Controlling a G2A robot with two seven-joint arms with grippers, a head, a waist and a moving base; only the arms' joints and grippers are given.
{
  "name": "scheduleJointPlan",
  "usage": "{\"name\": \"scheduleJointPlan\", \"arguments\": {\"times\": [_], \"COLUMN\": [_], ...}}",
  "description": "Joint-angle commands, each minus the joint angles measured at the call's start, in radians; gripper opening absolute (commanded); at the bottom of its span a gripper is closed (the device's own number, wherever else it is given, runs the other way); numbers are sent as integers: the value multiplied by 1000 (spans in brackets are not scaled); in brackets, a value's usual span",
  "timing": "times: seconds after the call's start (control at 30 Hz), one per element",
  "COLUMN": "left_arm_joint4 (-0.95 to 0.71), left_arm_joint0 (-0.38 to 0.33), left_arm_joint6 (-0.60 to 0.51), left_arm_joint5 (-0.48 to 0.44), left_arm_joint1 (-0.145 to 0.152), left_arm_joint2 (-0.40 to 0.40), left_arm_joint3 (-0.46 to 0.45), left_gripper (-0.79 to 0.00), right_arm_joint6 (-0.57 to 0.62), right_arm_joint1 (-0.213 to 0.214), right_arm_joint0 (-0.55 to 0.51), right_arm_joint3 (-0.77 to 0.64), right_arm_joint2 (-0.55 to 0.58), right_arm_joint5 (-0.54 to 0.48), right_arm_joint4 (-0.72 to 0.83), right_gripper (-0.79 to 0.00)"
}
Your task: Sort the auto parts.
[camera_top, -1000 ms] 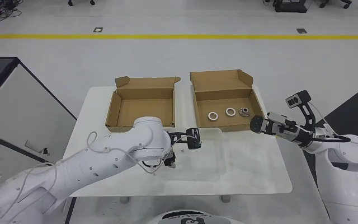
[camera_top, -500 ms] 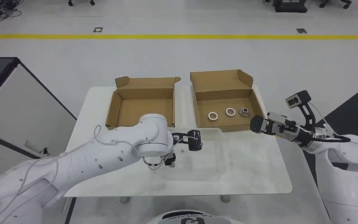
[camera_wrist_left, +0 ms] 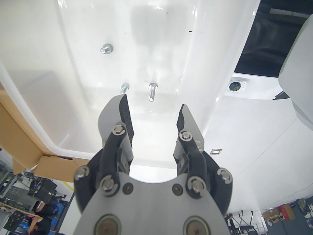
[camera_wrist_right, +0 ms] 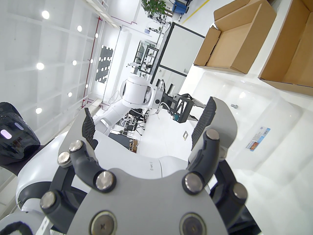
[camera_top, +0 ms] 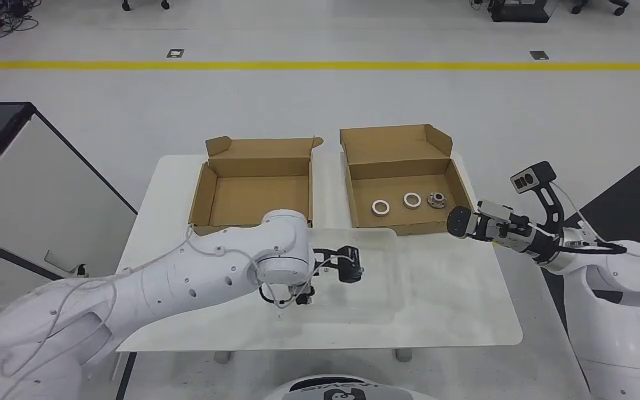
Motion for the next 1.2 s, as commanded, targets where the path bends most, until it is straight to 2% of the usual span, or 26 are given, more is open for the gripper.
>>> {"name": "scheduleJointPlan", "arguments": {"times": [0.0, 0.13, 0.27, 0.53, 0.7, 0.77, 0.9, 1.17], "left_arm_joint4": [-4, -8, -18, -25, -21, -19, -14, -6], "left_arm_joint0": [-4, -13, -18, -14, -3, 0, 7, 17], "left_arm_joint6": [2, -13, -7, 16, 23, 27, 26, 22], "left_arm_joint5": [-2, 13, 7, -16, -23, -27, -26, -22], "left_arm_joint1": [-5, -15, -24, -41, -51, -54, -59, -65], "left_arm_joint2": [8, 29, 41, 54, 54, 54, 54, 54], "left_arm_joint3": [10, 35, 63, 115, 147, 156, 170, 186], "left_gripper": [-326, -360, -317, -302, -372, -351, -409, -419], "right_arm_joint6": [0, 0, 0, 0, 0, 0, 0, 0], "right_arm_joint1": [0, 0, 0, 0, 0, 0, 0, 0], "right_arm_joint0": [0, 0, 0, 0, 0, 0, 0, 0], "right_arm_joint3": [0, 0, 0, 0, 0, 0, 0, 0], "right_arm_joint2": [0, 0, 0, 0, 0, 0, 0, 0], "right_arm_joint5": [0, 0, 0, 0, 0, 0, 0, 0], "right_arm_joint4": [0, 0, 0, 0, 0, 0, 0, 0], "right_gripper": [0, 0, 0, 0, 0, 0, 0, 0]}}
